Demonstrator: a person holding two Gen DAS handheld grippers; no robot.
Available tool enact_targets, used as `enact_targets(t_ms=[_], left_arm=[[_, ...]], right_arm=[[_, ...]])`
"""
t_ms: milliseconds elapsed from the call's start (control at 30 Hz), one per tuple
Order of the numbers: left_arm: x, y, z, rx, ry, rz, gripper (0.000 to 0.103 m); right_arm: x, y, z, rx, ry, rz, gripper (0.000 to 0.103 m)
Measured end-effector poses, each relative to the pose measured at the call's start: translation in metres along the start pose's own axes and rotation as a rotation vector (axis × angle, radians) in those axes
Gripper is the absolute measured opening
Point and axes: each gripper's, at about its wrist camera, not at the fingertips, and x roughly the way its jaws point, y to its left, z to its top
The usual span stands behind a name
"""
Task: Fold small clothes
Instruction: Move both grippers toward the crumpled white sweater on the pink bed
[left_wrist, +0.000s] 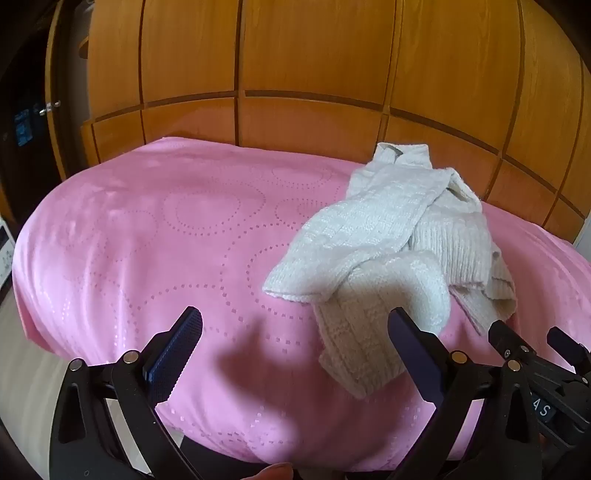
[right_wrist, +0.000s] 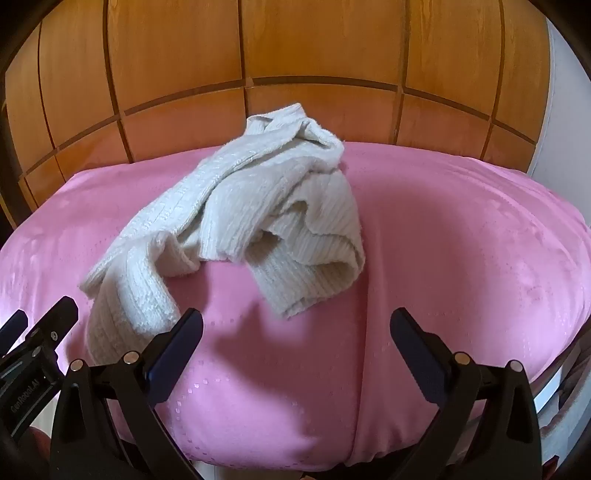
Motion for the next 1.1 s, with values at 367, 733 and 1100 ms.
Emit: enact_targets(t_ms=[367,733,1100], left_arm=[[-0.003,0.012,0.007,-0.002,0.000,0.023,0.100],[0.003,0.002,-0.004,0.012,-0.001,0.036,0.100],[0.005,0.006,-0.003,-0.004,0.002,0.041,0.100]], right_arm=[[-0.008,-0.007,0.003,0.004,-0.038,0.017,0.101],[-0.011,-0.005,-0.008,-0.019,-0.017,0.050,0.101],[-0.047,-0.022,-0.023,0.037,-0.108,0.114,0.101]])
